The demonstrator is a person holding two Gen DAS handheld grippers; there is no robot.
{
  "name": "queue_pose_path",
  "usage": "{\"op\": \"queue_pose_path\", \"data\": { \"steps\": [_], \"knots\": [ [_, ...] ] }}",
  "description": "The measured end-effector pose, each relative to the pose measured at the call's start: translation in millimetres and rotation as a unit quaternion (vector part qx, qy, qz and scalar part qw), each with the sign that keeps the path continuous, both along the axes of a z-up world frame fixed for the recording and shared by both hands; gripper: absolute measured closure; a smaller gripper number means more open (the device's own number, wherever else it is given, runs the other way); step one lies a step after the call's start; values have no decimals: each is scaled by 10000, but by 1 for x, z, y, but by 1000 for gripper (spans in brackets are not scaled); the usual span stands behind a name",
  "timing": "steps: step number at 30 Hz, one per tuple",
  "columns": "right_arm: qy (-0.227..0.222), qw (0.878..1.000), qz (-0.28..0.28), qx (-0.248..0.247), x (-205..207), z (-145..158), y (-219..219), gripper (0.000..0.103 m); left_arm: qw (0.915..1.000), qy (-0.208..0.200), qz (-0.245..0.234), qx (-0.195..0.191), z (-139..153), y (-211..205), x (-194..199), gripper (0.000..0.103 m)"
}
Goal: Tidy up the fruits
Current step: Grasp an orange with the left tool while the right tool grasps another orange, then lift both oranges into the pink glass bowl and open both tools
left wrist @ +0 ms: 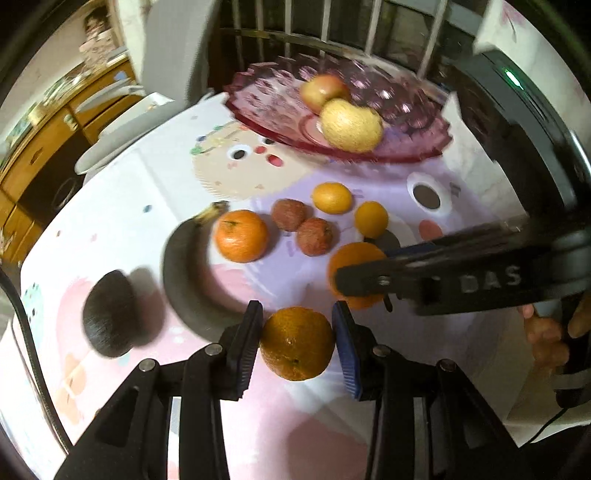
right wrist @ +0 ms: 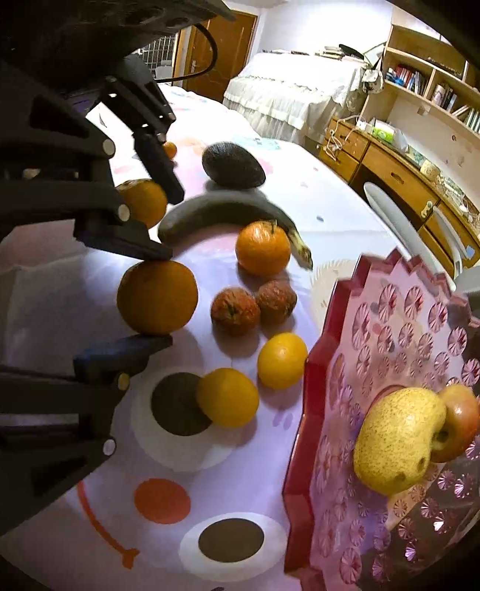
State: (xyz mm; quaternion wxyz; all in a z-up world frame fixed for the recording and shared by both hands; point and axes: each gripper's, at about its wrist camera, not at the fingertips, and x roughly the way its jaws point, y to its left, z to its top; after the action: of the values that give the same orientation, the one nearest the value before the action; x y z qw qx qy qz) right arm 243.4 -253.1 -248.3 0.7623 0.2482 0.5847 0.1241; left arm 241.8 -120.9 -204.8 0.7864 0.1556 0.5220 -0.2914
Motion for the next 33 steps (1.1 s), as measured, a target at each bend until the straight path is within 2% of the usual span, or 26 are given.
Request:
{"op": "queue_pose_path", "data": {
  "steps": [9,15,19,26,33],
  "knots": [
    [-491,9987,-169,-12,-17,53,-26,63,9977,-263,585,-197,43,15,28,66],
    [-1067,9934,-382,-162,-24,89,-49,63,9954,-501,702,-422,65,-1,46,66],
    [-1409,9882,-508,-316,-22,105,-65,63,9937,-450,766,-682,73,-13,56,66],
    [-1668,9820,-736,-497,-15,112,-90,63,9926,-265,796,-880,64,-40,65,66],
    [-1388,9838,-906,-680,-4,93,-111,62,9908,-13,780,-1104,45,-68,73,66]
  ]
}}
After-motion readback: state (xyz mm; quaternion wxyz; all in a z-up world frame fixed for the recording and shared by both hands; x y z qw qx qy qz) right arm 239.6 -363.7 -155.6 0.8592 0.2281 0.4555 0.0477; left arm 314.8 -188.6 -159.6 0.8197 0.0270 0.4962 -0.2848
